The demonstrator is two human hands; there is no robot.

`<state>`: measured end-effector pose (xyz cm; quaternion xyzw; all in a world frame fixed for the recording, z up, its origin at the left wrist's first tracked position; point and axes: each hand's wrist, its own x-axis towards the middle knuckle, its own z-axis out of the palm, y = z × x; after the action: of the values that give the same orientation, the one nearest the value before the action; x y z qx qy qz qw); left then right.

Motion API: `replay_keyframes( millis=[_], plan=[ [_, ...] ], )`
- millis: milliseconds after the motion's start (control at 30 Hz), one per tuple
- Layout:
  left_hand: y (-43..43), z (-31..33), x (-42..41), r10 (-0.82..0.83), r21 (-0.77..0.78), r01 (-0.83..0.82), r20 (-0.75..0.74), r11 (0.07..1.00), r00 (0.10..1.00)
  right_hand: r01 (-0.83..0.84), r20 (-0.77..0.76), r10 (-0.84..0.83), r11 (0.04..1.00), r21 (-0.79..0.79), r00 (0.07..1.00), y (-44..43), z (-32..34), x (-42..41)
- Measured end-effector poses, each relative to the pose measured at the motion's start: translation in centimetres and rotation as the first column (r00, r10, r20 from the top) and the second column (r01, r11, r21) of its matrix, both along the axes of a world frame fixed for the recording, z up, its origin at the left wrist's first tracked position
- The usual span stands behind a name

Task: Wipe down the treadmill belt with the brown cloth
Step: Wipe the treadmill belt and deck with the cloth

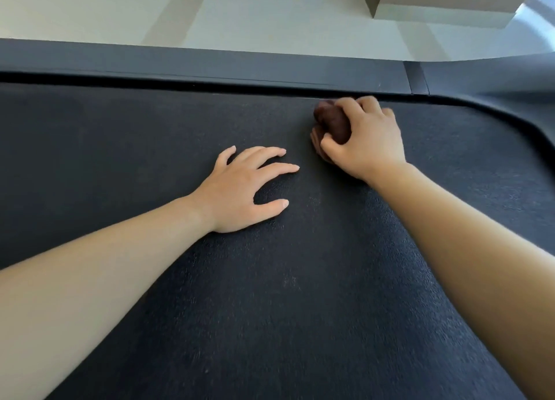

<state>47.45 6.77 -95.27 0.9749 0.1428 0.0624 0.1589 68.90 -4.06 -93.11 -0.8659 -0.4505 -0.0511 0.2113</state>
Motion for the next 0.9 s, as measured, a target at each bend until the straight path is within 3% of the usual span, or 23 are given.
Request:
replay_keyframes(
  millis=[200,467,633,900],
  plan=[
    [-1.4,0.5,-0.5,0.040,0.038,-0.039,-0.019,0.998,0.999,0.000,-0.005,0.000,1.000,-0.017,1.000,-6.0,0.1,-6.6],
    [-3.0,1.1,-5.7,0.065,0.099,-0.065,0.004,0.993,0.998,-0.141,-0.001,0.141,0.990,0.010,0.990,-13.3,0.3,-13.3],
    [-2.2,1.4,-6.5,0.048,0.171,-0.051,0.020,0.984,0.999,-0.099,-0.016,0.099,0.995,0.033,0.995,-12.1,0.5,-12.9],
    [1.2,0.5,-3.7,0.159,0.085,-0.156,-0.032,0.984,0.987,-0.057,0.024,0.056,0.996,0.065,0.998,-4.3,-0.6,-9.0]
  ],
)
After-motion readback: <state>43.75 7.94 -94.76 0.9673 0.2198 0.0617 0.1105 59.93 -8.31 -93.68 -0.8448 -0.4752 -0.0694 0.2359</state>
